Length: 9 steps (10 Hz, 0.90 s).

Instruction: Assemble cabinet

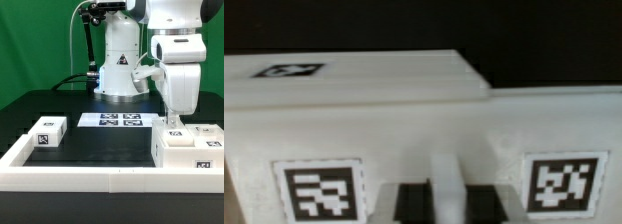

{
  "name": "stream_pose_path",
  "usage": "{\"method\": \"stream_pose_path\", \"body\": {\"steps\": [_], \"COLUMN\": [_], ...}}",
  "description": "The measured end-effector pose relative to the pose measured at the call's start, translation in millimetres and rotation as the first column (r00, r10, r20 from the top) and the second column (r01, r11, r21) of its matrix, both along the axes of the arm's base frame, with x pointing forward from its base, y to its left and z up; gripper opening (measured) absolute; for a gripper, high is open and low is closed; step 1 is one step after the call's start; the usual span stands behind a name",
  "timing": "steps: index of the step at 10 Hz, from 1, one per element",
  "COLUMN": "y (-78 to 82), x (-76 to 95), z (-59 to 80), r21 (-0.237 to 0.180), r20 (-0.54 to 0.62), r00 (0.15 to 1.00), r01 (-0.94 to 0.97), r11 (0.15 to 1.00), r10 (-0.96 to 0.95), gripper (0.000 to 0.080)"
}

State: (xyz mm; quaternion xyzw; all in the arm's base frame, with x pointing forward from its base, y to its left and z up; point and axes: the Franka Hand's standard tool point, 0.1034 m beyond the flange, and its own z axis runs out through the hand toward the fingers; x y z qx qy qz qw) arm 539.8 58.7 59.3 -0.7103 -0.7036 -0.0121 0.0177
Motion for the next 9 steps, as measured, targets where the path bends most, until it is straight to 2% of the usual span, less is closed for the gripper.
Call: {"method": "stream_pose_path", "body": {"steps": [1,2,7,9], "y": [-0.9,-1.5,-1.3,-1.3], "x": [10.6,34.6,37.0,37.0], "z": [-0.3,-0.4,-0.9,-0.9], "r21": [0.005,0.018,0.018,0.018], "r20": [0.009,0.035,0.025,0.025], "r00": [1.0,0.998,0.999,0.999], "r01": [-0.012,-0.044,-0.043,-0.043], "r11": [1.0,0.999,0.999,0.999], "r10": [0.012,0.043,0.042,0.042], "gripper": [0.007,0.007,0.0071,0.0318]}}
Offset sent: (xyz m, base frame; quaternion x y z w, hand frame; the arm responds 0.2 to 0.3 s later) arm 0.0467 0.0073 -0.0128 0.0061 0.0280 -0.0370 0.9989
